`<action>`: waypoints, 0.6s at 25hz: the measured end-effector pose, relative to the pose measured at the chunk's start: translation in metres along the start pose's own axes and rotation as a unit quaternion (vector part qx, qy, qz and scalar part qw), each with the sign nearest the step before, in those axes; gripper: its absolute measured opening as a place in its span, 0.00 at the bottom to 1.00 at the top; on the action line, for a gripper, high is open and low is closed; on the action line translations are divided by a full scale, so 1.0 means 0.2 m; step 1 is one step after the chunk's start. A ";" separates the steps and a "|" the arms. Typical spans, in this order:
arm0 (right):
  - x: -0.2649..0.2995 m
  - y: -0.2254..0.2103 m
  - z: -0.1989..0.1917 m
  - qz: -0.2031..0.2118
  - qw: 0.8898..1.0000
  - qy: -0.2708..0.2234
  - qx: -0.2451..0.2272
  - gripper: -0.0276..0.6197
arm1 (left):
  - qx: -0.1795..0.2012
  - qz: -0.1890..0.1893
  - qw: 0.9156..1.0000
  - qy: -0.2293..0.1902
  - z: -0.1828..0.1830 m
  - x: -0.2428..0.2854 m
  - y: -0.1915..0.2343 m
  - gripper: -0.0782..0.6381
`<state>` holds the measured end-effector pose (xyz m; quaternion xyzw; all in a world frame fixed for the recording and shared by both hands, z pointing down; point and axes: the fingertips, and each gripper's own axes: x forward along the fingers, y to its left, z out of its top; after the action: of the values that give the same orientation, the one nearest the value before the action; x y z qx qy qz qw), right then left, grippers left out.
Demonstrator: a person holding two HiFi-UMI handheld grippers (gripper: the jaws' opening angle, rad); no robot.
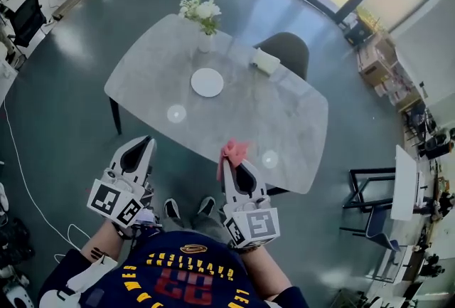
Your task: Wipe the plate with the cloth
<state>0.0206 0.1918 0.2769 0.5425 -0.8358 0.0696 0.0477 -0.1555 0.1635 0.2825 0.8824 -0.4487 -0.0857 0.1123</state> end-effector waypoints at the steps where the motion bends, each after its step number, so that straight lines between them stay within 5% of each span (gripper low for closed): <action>1: 0.03 0.00 -0.01 0.002 1.000 0.002 0.001 0.11 | -0.002 0.002 1.000 0.003 -0.01 0.01 0.02 0.11; 15: 0.56 -0.16 -0.01 0.079 0.996 -0.010 0.038 0.11 | 0.026 0.079 0.996 0.020 0.00 0.25 0.27 0.11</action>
<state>0.0038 0.0779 0.2981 0.4764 -0.8735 0.0995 0.0135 -0.1684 0.0926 0.2957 0.8486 -0.5164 -0.0469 0.1045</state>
